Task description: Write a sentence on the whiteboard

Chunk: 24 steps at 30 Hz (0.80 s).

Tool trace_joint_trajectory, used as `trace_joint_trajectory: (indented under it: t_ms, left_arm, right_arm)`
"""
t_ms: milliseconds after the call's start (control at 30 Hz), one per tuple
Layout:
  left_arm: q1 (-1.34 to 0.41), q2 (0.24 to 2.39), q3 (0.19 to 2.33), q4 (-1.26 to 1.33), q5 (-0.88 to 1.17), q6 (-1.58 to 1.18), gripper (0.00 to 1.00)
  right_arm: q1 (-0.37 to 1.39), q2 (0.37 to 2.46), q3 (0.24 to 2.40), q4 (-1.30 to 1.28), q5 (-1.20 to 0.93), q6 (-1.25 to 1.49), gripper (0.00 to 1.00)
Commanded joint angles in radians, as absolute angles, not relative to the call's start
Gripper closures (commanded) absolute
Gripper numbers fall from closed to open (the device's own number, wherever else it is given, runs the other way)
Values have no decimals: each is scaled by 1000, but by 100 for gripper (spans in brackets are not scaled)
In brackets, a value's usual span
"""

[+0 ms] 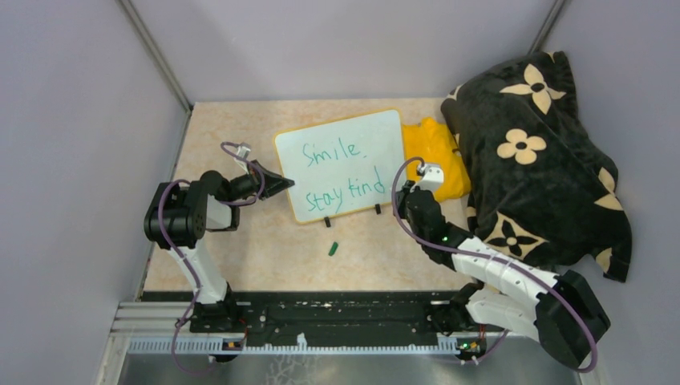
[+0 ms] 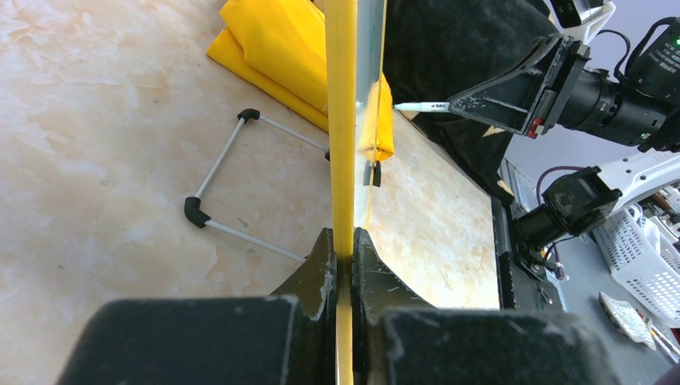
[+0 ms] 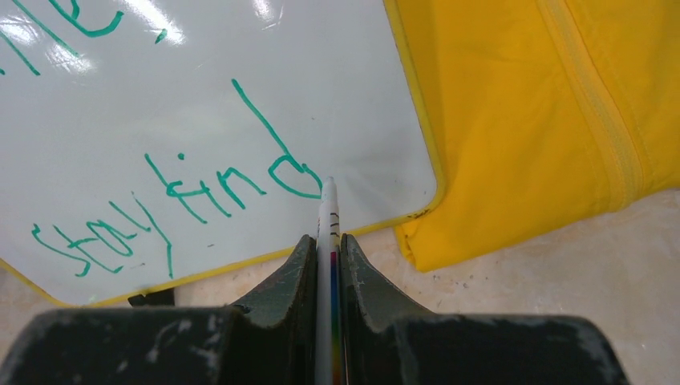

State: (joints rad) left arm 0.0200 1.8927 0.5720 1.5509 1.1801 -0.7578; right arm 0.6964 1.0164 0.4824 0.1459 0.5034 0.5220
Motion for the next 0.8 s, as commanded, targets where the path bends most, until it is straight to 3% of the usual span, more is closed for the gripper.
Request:
trace_joint_trajectory:
  t_ms: [0,767]
  left_arm:
    - [3,1922,580,1587,1209,-709,100]
    - [3,1925,581,1588,1210,-711,100]
  right_arm:
    - [665,1035,492,209,496,549,100]
    - [622,1090,492,252,452,576,100]
